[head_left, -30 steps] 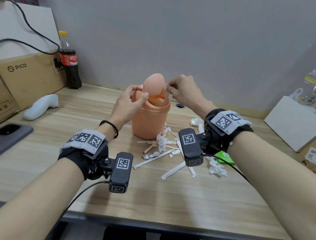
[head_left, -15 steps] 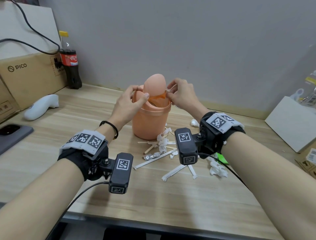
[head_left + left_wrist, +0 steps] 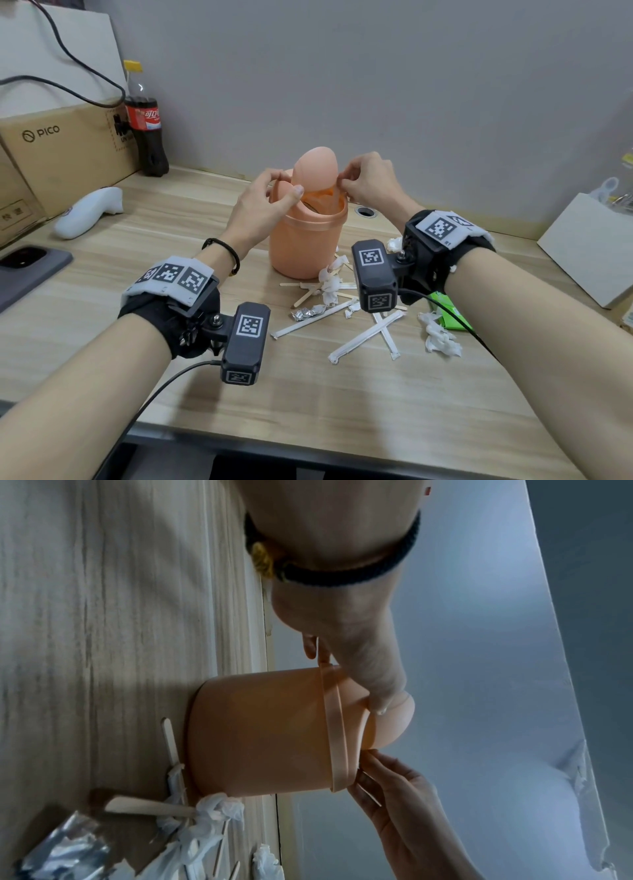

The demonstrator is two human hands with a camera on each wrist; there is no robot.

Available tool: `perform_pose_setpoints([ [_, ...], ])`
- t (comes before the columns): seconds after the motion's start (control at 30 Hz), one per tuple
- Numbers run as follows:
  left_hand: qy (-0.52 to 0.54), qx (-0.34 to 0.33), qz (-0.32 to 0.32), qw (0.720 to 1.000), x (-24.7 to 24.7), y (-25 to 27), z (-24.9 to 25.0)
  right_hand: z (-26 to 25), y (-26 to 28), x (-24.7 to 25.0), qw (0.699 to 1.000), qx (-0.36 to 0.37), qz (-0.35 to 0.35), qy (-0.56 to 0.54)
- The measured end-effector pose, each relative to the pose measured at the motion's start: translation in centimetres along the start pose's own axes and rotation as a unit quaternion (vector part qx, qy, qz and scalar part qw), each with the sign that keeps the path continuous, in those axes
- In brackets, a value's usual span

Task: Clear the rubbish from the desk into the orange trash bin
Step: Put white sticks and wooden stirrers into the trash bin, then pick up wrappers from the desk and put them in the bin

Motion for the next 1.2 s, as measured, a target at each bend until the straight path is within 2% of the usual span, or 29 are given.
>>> perform_pose_setpoints([
  [0.3, -0.002, 0.001, -0.026, 1.0, 0.4, -0.5, 0.4, 0.1, -0.6, -0.4, 0.998, -0.033, -0.053, -0.024],
  [0.47, -0.006, 0.002, -0.044, 0.999, 0.5, -0.8, 0.2, 0.0, -1.1, -1.3, 0.998, -0.042, -0.043, -0.012],
  [0.57, -0.01, -0.001, -0.041, 0.999, 0.6, -0.9, 0.0, 0.6, -1.2, -1.1, 0.994, -0.05, -0.073, -0.07],
  [0.67, -0.004, -0.003, -0.04, 0.999, 0.5, -1.0, 0.0, 1.8, -0.7, -0.4, 0.97, -0.055, -0.143, -0.188],
  [0.73, 0.001, -0.006, -0.039, 0.999, 0.3, -1.1, -0.1, 2.6, -0.2, 0.4, 0.964, -0.048, -0.151, -0.213],
  [0.87, 0.027, -0.013, -0.034, 0.999, -0.4, -1.2, -0.7, 4.8, 1.2, 1.8, 0.973, -0.056, -0.123, -0.186],
  [1.03, 0.039, -0.014, -0.005, 0.999, -1.2, -1.2, -1.3, 9.2, 4.3, 2.1, 0.979, -0.098, -0.149, -0.101],
  [1.1, 0.039, -0.015, 0.006, 0.999, -1.5, -1.1, -1.2, 10.4, 5.5, 1.7, 0.975, -0.094, -0.18, -0.091],
  [1.2, 0.031, -0.014, 0.019, 0.999, -1.8, -0.9, -1.1, 10.9, 7.1, 0.9, 0.958, -0.061, -0.279, -0.018],
])
Point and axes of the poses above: each hand's wrist, its own y-axis away from the middle knuckle, its own x-axis out of the back of the hand, z = x × y, the point moved 2 cm from there along -y, towards the middle knuckle, and after that the axes turned 5 degrees about y, right-handed, at the moved point
